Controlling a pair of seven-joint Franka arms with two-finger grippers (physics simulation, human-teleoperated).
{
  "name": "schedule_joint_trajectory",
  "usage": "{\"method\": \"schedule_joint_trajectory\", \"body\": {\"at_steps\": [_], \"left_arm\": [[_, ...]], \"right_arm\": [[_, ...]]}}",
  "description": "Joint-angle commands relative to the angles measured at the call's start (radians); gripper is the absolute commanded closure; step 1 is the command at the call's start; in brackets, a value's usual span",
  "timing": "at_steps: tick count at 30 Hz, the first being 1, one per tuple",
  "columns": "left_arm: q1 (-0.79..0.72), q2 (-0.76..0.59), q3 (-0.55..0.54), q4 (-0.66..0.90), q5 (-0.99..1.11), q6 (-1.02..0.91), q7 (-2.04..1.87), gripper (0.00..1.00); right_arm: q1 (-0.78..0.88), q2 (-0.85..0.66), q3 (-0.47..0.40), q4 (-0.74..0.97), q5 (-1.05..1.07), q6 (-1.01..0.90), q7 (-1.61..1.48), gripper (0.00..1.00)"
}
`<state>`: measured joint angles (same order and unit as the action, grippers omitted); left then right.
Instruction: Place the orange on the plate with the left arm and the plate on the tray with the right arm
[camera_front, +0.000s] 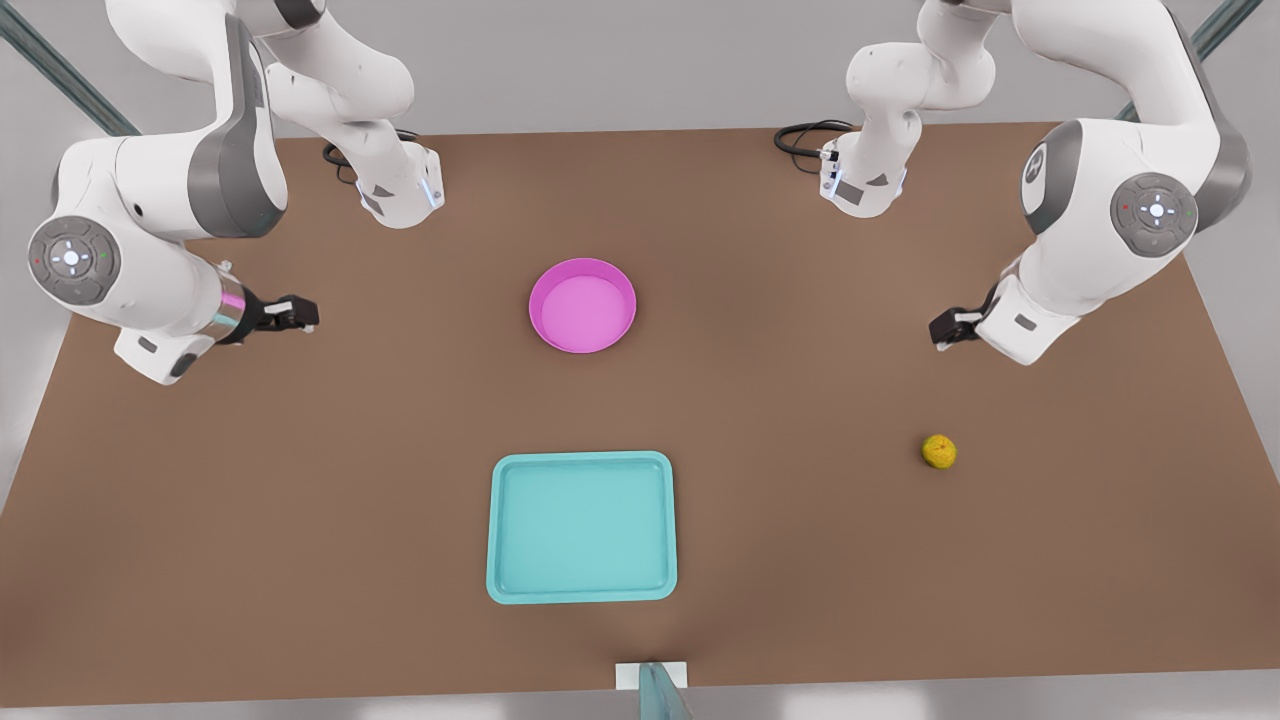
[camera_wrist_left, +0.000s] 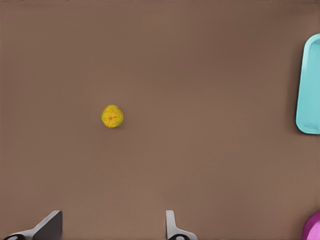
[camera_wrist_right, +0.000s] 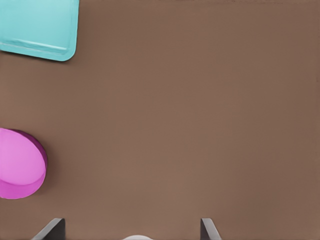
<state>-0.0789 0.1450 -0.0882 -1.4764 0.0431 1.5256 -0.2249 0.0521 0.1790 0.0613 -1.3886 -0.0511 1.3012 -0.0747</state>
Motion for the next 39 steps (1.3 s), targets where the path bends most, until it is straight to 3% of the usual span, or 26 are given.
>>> {"method": "schedule_joint_trajectory", "body": {"at_steps": [1,2,4,6,7,10,13,17,39], "left_arm": [[0.001,-0.001,0.001,-0.001,0.003,0.030,-0.070,0.00],[0.010,0.005,0.011,-0.010,0.000,0.028,-0.082,0.00],[0.067,0.165,0.047,-0.002,0.011,0.042,-0.067,0.00],[0.106,0.346,0.082,-0.018,0.011,0.309,0.105,0.00],[0.139,0.390,0.084,-0.021,0.009,0.352,0.266,0.00],[0.195,0.455,0.085,-0.142,0.011,0.606,0.349,0.00],[0.196,0.516,0.085,-0.191,0.011,0.740,0.331,0.00],[0.156,0.452,0.085,-0.329,0.011,0.763,0.288,0.00],[0.131,0.501,0.096,-0.343,0.011,0.786,0.279,0.00]], "right_arm": [[0.000,-0.001,0.000,0.000,0.001,0.027,-0.022,0.00],[0.000,-0.001,0.000,0.000,0.001,0.027,-0.022,0.00],[0.000,-0.001,0.000,0.000,0.001,0.027,-0.020,0.00],[0.003,-0.001,0.000,0.000,0.001,0.027,-0.020,0.00],[0.002,-0.001,0.000,0.002,0.001,0.027,-0.020,0.00],[0.002,-0.001,0.000,0.002,0.001,0.027,-0.020,0.00],[0.002,-0.001,0.000,0.002,0.001,0.027,-0.019,0.00],[0.000,-0.001,0.000,0.002,0.001,0.027,-0.020,0.00],[0.002,-0.001,0.000,0.002,0.001,0.027,-0.019,0.00]]}}
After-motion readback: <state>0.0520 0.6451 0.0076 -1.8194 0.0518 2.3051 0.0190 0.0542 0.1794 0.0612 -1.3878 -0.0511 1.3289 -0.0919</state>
